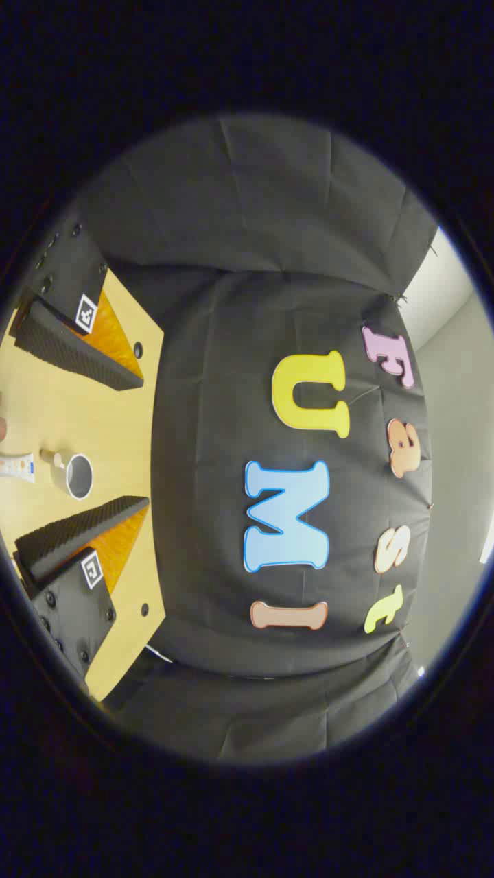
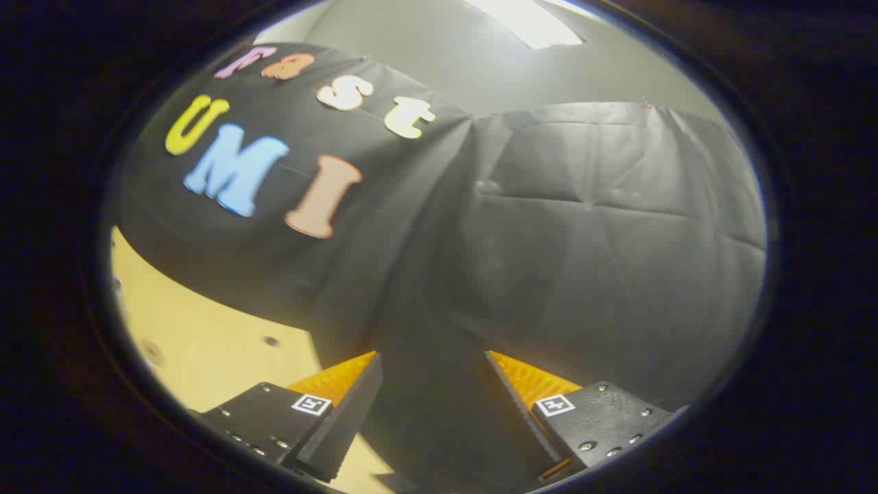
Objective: Put the toothbrush and toothpaste on the desktop into the cup, then pick up the cup and place it on the coaster on the desktop.
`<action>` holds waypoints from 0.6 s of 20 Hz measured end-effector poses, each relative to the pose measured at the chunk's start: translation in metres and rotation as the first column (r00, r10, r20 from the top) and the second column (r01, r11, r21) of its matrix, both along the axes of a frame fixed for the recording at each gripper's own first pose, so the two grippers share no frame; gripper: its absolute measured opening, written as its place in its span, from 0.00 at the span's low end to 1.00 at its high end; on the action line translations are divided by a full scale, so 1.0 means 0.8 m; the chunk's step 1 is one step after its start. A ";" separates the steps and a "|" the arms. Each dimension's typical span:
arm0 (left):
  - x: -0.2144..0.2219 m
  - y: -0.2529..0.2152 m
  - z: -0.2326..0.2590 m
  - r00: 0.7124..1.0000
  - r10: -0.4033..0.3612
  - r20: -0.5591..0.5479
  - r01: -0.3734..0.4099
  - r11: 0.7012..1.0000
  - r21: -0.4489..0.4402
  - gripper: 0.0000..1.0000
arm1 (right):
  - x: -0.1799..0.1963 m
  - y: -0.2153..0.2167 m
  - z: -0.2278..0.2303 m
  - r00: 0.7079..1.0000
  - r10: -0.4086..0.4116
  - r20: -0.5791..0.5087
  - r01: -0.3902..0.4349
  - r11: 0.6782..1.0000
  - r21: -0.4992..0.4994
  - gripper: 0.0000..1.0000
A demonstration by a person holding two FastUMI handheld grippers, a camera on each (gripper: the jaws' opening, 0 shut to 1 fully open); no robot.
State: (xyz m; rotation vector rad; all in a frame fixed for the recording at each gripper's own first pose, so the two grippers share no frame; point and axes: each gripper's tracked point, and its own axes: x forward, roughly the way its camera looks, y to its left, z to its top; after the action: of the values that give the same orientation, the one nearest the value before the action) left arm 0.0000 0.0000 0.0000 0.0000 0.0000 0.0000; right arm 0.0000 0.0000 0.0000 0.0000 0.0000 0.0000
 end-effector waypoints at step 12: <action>-0.022 -0.014 0.044 0.998 -0.004 0.057 0.005 1.000 -0.021 1.00 | -0.028 0.334 0.201 0.837 0.478 0.267 -0.533 0.823 0.197 0.92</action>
State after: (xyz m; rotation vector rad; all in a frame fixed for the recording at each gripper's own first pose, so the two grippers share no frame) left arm -0.0179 -0.0115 0.0355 -0.0216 -0.0570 -0.0048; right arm -0.0220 0.2675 0.1611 0.2703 -0.2108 0.5417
